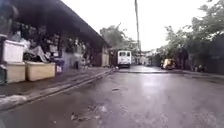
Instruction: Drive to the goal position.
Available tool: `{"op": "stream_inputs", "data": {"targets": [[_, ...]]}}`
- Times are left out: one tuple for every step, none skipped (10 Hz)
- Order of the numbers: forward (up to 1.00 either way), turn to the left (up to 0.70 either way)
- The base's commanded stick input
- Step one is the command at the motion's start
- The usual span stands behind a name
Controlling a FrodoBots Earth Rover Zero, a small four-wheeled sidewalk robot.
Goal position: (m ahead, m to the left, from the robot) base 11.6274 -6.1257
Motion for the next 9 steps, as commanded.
{"op": "stream_inputs", "data": {"targets": [[1.0, 0.21], [1.0, 0.11], [1.0, 0.13], [1.0, 0.17], [1.0, 0.0], [1.0, 0.0], [1.0, 0.0], [1.0, 0.1], [1.0, 0.16]]}}
